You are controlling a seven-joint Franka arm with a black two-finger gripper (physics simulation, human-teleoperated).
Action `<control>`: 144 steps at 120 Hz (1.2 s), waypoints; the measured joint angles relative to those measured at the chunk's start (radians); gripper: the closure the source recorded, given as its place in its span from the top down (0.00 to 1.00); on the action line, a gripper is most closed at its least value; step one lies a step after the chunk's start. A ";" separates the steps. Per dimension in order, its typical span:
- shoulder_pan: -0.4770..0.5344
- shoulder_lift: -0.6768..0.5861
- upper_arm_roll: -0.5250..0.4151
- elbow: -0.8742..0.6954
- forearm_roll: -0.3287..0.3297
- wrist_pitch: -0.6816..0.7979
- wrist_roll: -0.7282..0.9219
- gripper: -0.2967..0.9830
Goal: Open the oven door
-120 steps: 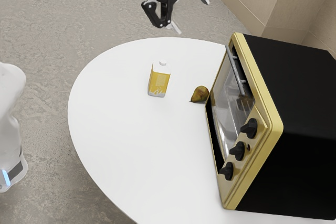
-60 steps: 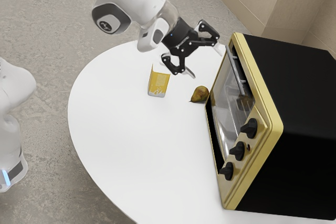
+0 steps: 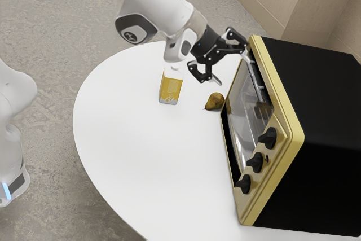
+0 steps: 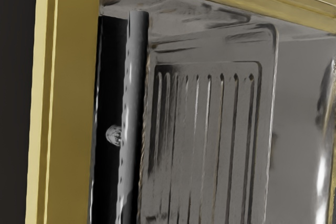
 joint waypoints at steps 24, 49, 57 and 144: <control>0.001 0.058 0.000 0.038 -0.008 0.004 -0.004 0.77; 0.001 0.103 0.003 0.073 -0.022 -0.001 -0.006 0.77; 0.001 0.107 0.003 0.074 -0.026 -0.004 -0.006 0.77; 0.011 0.163 0.024 0.106 -0.081 -0.024 -0.007 0.77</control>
